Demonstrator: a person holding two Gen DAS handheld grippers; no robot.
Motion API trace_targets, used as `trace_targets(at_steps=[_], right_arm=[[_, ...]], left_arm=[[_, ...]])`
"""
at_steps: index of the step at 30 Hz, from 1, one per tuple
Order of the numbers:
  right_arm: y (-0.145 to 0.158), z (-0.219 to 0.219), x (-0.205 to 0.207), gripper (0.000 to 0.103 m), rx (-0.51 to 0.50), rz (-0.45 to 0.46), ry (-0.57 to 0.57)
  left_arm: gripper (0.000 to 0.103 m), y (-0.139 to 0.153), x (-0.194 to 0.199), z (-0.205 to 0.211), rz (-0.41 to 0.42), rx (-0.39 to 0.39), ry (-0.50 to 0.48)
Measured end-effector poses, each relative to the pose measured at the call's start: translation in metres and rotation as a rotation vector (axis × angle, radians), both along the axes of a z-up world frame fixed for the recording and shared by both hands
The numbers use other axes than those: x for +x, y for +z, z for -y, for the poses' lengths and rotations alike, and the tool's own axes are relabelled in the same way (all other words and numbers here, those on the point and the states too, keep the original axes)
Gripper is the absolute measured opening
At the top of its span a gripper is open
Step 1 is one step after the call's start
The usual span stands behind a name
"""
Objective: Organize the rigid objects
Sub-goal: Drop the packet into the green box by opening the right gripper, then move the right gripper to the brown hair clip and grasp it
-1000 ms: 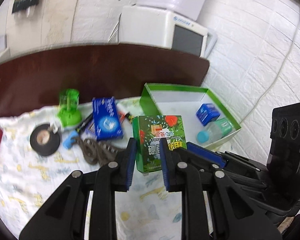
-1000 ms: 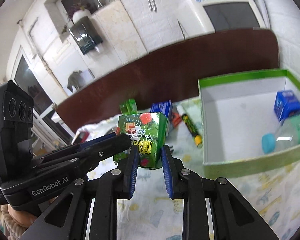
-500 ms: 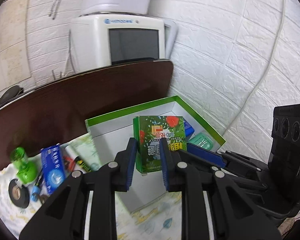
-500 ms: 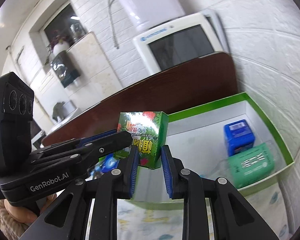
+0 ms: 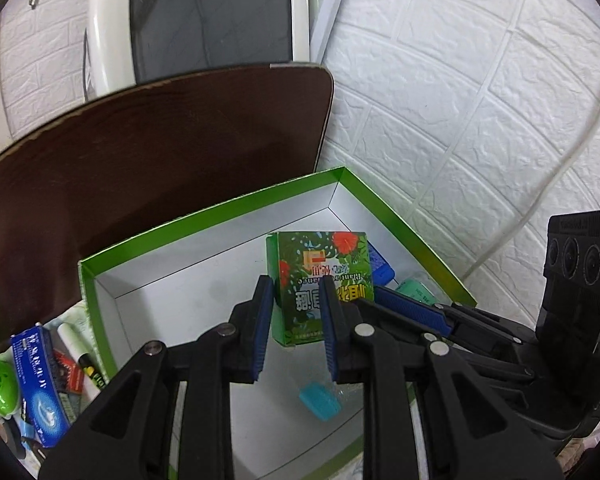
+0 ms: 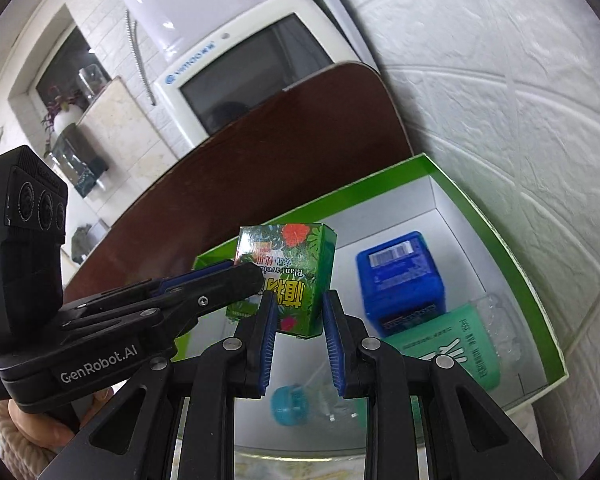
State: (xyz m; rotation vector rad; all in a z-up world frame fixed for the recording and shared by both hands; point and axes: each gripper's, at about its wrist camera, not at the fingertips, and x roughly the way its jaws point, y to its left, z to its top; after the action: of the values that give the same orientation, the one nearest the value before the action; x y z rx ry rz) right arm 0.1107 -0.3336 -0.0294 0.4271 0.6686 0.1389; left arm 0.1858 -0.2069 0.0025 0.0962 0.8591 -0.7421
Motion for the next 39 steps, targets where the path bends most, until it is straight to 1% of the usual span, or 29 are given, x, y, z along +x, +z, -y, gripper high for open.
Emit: trace_targets(at_steps=[9,18,20,25,28,29,30,34,39], right_arm=[[-0.015,0.015,0.009,0.026,0.011,-0.041,-0.037],[-0.014,0.016,-0.002,0.026,-0.036,-0.033,-0.074],[-0.013,0.015,-0.006,0.026,-0.045,-0.031,-0.078],[-0.011,0.016,-0.012,0.026,-0.020,-0.035,-0.090],[-0.007,0.014,-0.016,0.026,-0.019,-0.030,-0.088],[-0.004,0.013,-0.019,0.026,-0.022,-0.024,-0.088],[-0.002,0.011,-0.020,0.026,-0.026,-0.020,-0.087],[0.009,0.001,-0.023,0.026,-0.030,-0.002,-0.074],[0.023,-0.023,-0.025,0.027,-0.028,0.015,-0.021]], left_arm=[[0.019,-0.019,0.013,0.019,-0.050,0.012,-0.017],[0.020,-0.021,0.011,0.024,-0.072,0.008,-0.026],[0.023,-0.020,0.009,0.022,-0.073,0.016,-0.018],[0.029,-0.015,-0.001,0.013,-0.056,0.033,-0.012],[0.039,-0.008,-0.009,0.003,-0.030,0.024,0.008],[0.046,-0.005,-0.011,-0.001,-0.022,0.018,0.016],[0.049,-0.002,-0.012,-0.005,-0.015,0.011,0.025],[0.051,0.009,-0.019,-0.024,0.012,0.000,0.055],[0.058,0.022,-0.030,-0.061,0.059,-0.006,0.121]])
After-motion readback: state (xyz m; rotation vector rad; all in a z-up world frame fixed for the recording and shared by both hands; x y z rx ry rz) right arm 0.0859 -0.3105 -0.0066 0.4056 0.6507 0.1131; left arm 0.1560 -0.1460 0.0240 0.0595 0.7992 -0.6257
